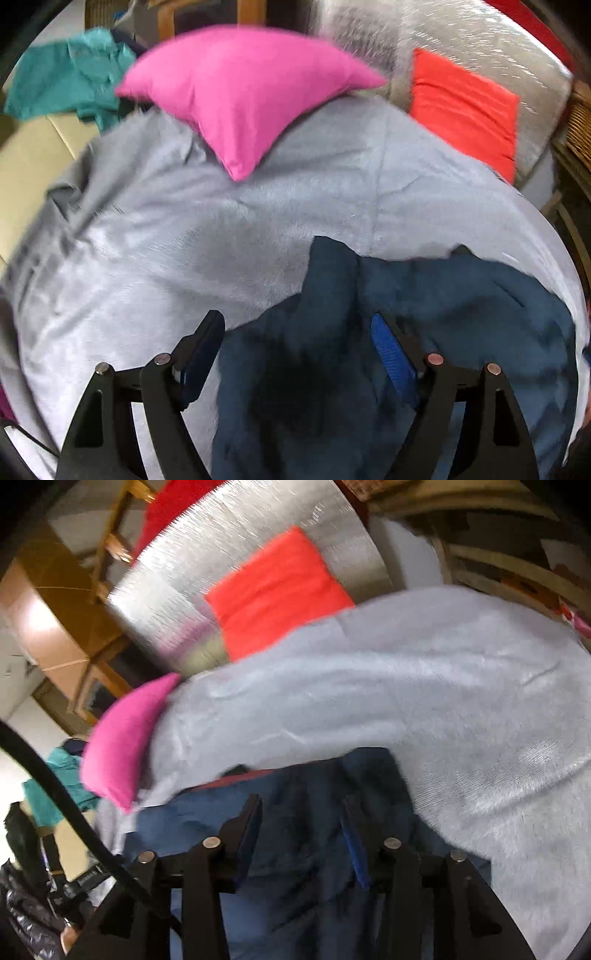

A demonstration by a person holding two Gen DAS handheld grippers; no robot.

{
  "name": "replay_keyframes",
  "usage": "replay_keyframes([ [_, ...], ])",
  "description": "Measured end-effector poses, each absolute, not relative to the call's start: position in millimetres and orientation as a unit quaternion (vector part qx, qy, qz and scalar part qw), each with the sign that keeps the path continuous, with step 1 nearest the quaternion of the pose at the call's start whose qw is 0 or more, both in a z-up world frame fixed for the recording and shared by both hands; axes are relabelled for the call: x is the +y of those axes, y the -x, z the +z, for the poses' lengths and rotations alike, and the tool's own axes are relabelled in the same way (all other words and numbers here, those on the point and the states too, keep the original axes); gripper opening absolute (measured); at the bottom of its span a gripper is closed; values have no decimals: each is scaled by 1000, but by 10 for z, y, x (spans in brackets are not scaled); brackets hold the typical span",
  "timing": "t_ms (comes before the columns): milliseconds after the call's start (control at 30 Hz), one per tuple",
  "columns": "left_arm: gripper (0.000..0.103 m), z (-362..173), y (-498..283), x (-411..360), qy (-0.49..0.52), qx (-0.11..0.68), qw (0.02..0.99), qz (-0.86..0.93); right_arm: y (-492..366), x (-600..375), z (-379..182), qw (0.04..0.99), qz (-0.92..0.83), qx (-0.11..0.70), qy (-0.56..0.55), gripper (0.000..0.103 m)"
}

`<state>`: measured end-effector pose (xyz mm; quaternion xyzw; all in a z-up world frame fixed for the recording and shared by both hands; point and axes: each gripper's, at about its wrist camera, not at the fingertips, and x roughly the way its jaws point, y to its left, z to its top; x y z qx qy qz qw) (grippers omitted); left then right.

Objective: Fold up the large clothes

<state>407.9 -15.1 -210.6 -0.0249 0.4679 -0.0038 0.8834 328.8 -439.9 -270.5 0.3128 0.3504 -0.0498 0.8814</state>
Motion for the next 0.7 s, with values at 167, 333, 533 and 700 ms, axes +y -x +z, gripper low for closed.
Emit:
replay_keyframes([
  [167,83,-1918,-3463,-295,5,443,894,-60,-3055,-3848,-2519,890,20,365,-273,53],
  [333,83,-2054,-2954,-469,-22,457,884,-100,-2659,-3382,-2564,884,62,393,-244,53],
  [533,85,-2311,-2775,-572,-50,481,870,-96,-2335,-3105,-2860,872,62,432,-225,54],
  [700,85,-2190,-2503,-329,2,471,877,-99,-1822,-3386,-2751,861,96,380,-322,78],
])
